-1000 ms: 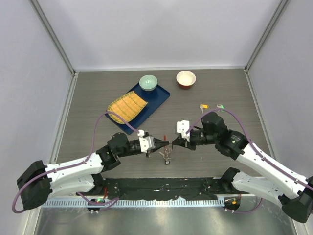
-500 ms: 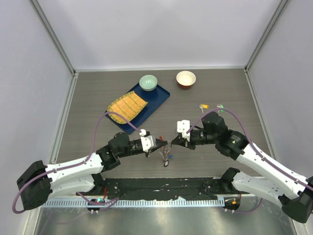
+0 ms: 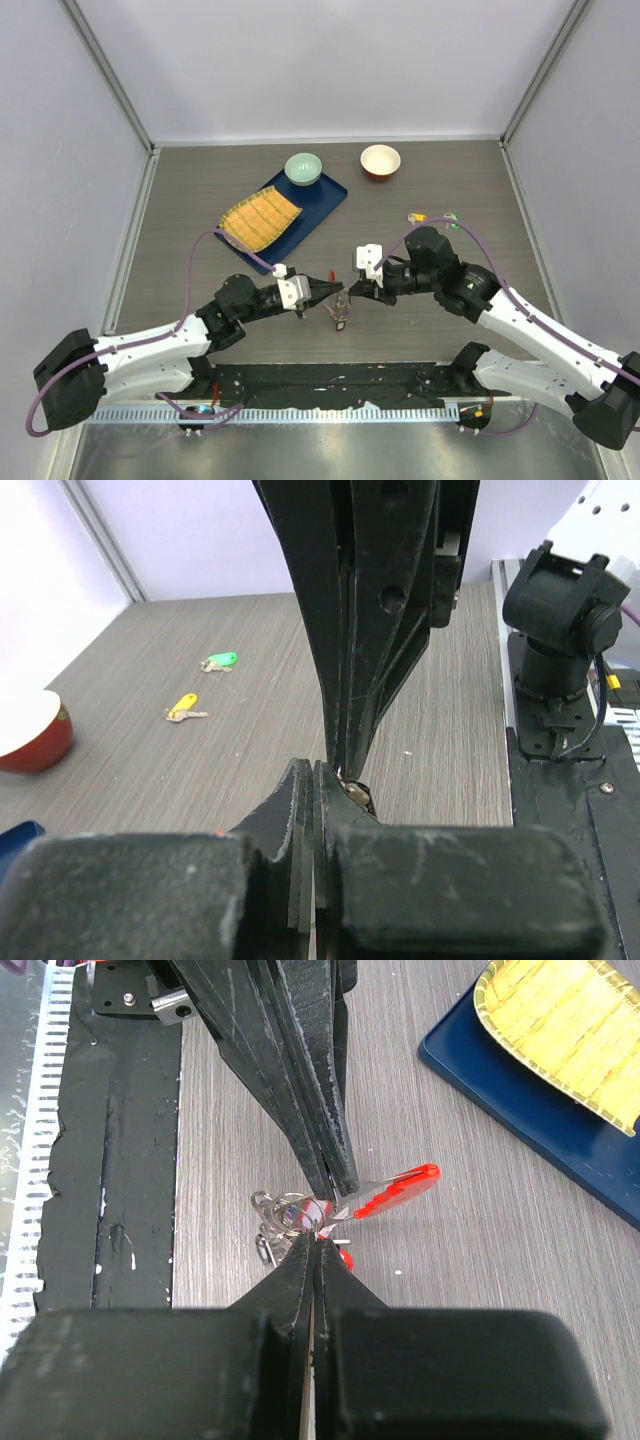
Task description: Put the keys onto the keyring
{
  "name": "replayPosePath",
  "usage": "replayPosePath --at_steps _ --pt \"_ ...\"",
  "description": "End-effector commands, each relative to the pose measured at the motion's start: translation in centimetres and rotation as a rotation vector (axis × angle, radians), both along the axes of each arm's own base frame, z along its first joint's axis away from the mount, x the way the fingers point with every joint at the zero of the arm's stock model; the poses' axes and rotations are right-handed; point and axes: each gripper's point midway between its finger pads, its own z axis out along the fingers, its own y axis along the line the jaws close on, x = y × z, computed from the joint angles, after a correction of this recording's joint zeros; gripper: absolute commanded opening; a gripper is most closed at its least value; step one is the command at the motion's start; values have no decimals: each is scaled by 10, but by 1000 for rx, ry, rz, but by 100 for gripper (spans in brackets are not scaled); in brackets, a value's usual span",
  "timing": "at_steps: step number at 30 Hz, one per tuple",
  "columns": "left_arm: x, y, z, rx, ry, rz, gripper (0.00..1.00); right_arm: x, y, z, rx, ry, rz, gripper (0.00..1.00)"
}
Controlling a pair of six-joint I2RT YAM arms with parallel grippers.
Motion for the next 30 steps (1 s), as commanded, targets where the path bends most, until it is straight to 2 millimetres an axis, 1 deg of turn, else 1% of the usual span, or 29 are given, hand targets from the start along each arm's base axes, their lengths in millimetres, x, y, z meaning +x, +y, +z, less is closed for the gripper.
replayPosePath --at_steps 1,11,18,30 --pt "-3 -2 36 -127 -60 -24 0 2 4 13 40 -18 -2 1" --pt "-4 -6 33 -118 -49 -40 0 1 4 18 56 -27 0 1" --pt "-5 -6 32 -112 -48 -46 0 2 3 18 56 -29 -8 1" --pt "-5 -7 28 -94 -38 -50 0 1 4 24 71 -37 -4 1"
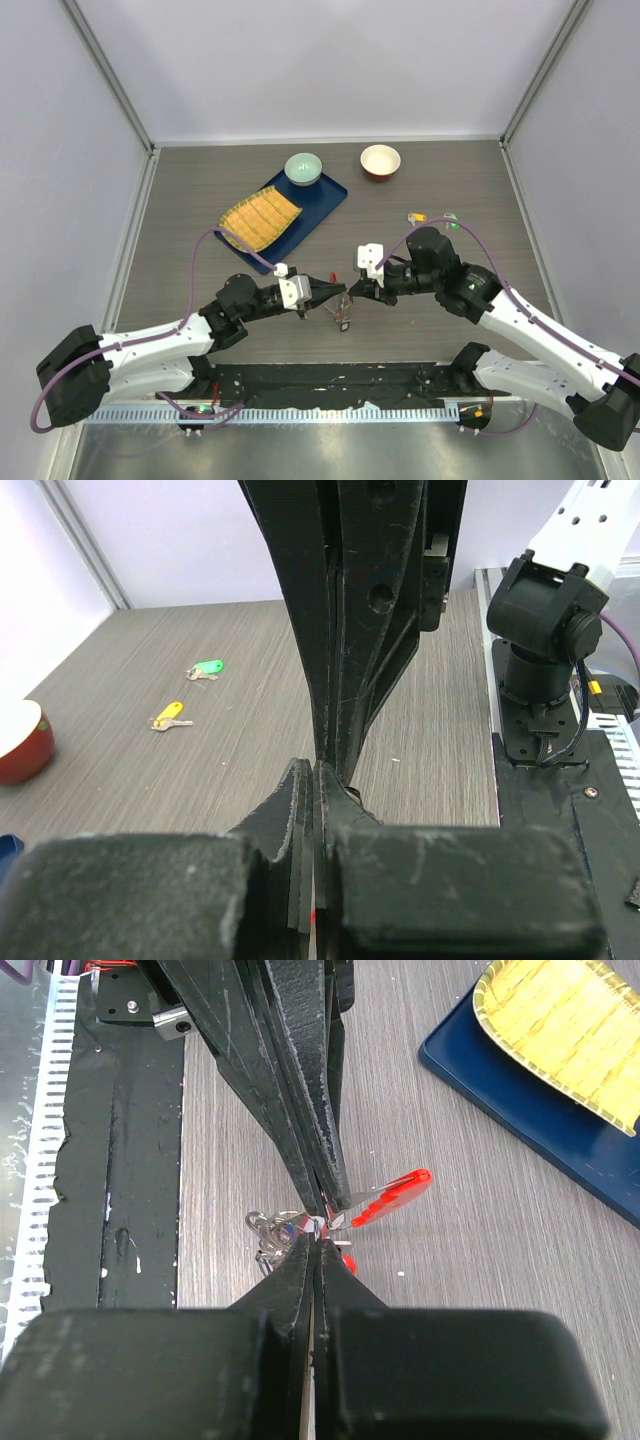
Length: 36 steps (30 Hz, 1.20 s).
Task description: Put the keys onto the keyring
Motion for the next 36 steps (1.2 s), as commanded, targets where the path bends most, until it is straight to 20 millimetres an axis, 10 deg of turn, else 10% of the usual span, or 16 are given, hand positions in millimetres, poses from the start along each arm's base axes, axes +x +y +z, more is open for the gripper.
replayPosePath --at_steps 1,36 --pt "0 -1 24 -67 -43 -11 0 3 4 22 62 -49 3 1" --pt "5 8 35 -113 -57 45 0 4 4 8 32 -16 -6 1"
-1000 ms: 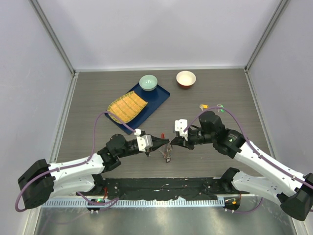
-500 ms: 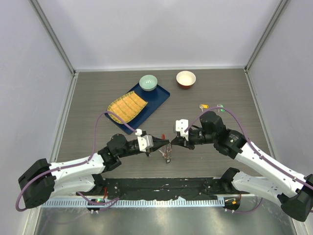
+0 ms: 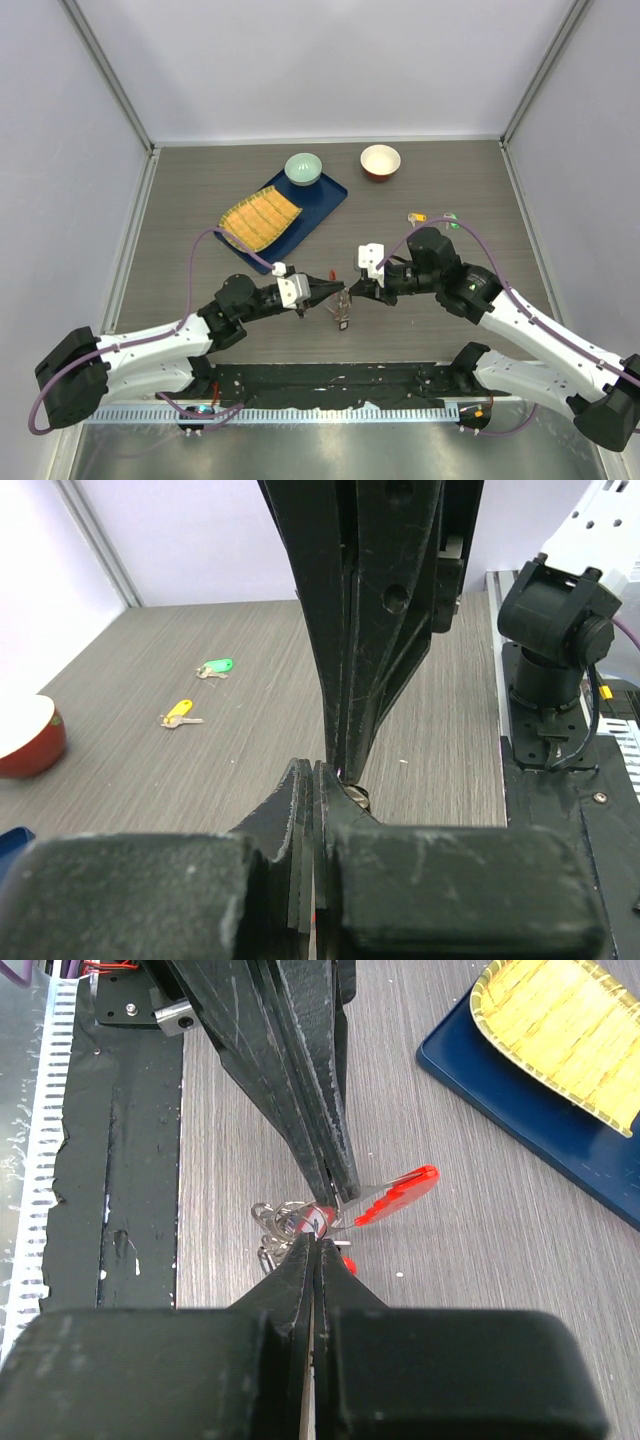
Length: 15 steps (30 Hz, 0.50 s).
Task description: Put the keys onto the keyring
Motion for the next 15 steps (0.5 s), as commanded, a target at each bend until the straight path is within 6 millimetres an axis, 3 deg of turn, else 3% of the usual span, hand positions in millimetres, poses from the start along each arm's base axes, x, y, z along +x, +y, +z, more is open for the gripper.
replayPosePath --at_steps 1,15 --pt "2 6 35 -114 -63 25 0 4 4 6 23 -13 -6 1" --pt "-10 -4 30 -88 -53 -73 0 1 4 14 43 -30 10 1"
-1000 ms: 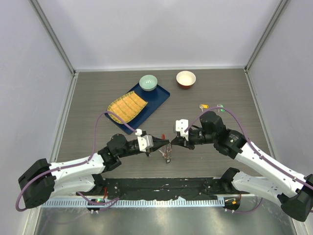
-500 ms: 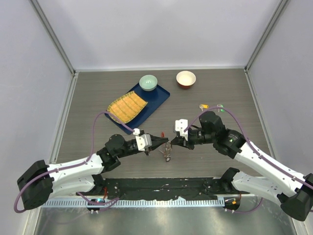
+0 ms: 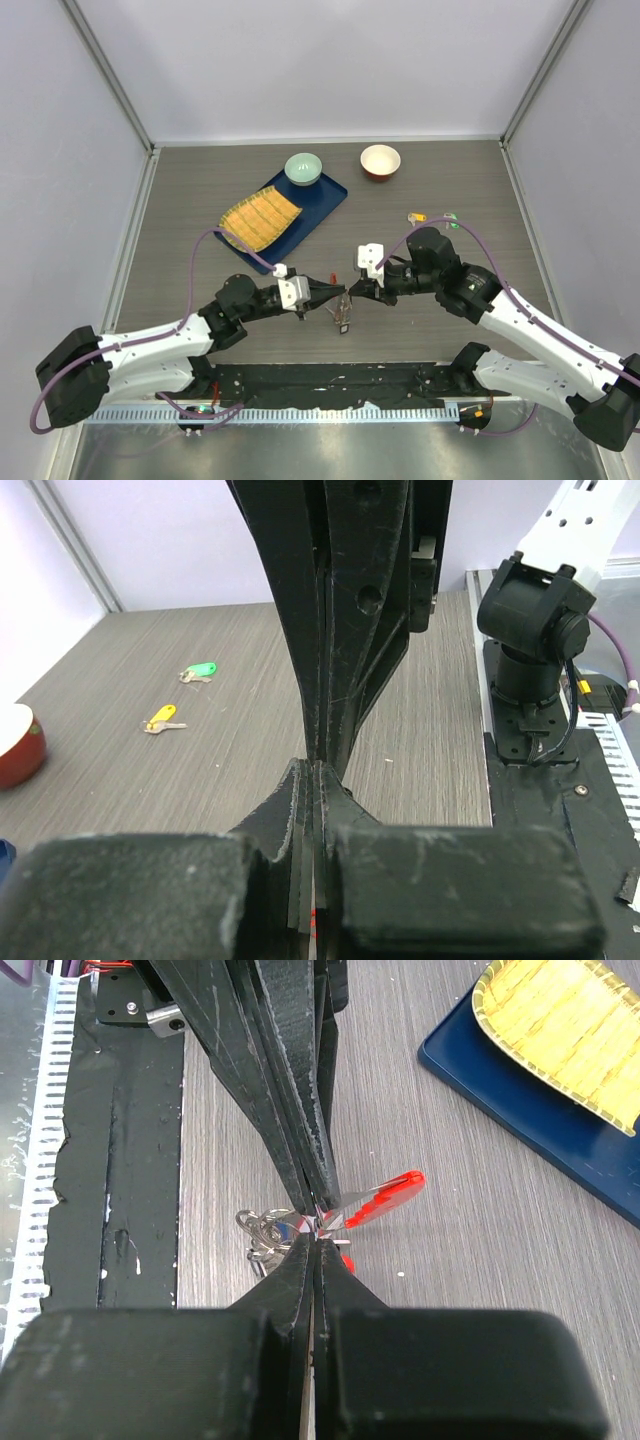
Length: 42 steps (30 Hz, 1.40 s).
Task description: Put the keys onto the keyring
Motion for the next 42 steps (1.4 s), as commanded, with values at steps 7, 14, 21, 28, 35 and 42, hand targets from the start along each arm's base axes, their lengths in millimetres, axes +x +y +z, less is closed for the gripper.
replayPosePath --at_steps 7,14,21,28,35,42 --pt "0 -4 28 -76 -43 -26 0 -3 3 20 61 -47 28 1" --pt "2 -1 29 -72 -55 -19 0 -3 0 14 42 -38 18 1" --pt "-1 0 32 -72 -68 -44 0 2 -5 6 5 -50 -8 1" --pt "-5 3 35 -69 -79 -72 0 2 -3 3 -8 -46 7 1" --pt "-8 1 34 -70 -78 -92 0 -5 1 11 17 -49 59 1" --pt "-8 0 34 -73 -73 -95 0 -8 4 14 30 -51 91 1"
